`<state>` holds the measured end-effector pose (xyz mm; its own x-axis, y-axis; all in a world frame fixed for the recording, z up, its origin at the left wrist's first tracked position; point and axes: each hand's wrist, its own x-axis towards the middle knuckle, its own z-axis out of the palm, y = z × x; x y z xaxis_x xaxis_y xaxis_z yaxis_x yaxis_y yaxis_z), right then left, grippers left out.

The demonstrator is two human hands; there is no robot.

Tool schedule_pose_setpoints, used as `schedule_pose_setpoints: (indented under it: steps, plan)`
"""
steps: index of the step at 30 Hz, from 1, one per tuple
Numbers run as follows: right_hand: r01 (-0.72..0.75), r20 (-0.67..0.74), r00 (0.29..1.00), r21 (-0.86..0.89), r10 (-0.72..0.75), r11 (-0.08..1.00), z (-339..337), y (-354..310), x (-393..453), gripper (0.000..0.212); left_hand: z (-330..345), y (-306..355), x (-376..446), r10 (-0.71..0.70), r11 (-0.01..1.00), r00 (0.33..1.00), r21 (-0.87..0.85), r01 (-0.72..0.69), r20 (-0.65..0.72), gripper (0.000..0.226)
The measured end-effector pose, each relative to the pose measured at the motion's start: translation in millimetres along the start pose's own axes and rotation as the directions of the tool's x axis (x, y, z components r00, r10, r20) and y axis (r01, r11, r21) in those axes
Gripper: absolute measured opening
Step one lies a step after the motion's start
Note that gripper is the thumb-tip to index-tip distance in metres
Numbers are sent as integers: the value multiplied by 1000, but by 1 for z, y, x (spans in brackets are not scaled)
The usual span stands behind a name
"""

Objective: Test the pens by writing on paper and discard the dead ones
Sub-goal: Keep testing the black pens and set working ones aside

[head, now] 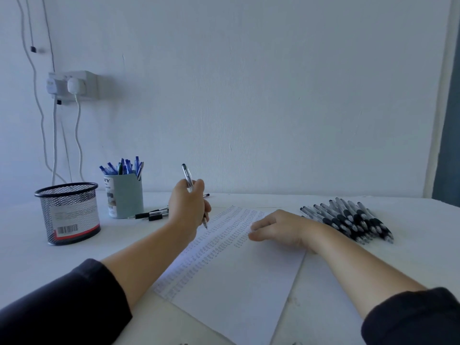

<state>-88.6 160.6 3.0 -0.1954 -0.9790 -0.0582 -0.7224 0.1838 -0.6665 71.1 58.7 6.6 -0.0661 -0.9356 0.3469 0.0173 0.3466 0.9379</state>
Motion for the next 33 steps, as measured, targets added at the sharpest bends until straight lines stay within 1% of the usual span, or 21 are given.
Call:
schedule_pose_setpoints:
  steps: [2,8,14,17,19,22,24,25,29,33]
  plan:
    - [11,-12,1000,19,-10,1000,0,0,-1,31,1,0,-1,6,1000,1000,5,-6,9,15]
    - [7,-21,1000,28,-7,1000,1,-1,-1,29,2,-2,-4,19,999,1000,51,-20,11,13]
    - [30,-27,999,53,-28,998,0,4,1,42,5,-5,-5,26,999,1000,32,-27,10,21]
    - [60,-55,997,60,-57,996,3,5,6,49,8,-6,-6,22,999,1000,39,-22,11,18]
    - [94,-91,992,74,-88,993,5,4,7,44,10,-6,-9,-1,999,999,36,-1,40,17]
    - [169,-164,974,89,-153,982,7,0,9,27,14,-6,-12,-27,1000,994,12,26,102,27]
    - [222,-202,959,107,-198,969,8,-3,10,12,15,-4,-16,-35,998,988,-42,42,153,18]
    - [244,-210,954,120,-215,962,8,-5,10,9,16,-3,-17,-39,997,984,-64,51,175,16]
    - [301,-204,941,142,-270,943,9,-7,9,10,19,-5,-19,-52,987,968,-137,88,246,27]
    - [299,-206,940,103,-273,949,9,-5,10,7,20,-4,-23,-34,989,948,-129,78,318,23]
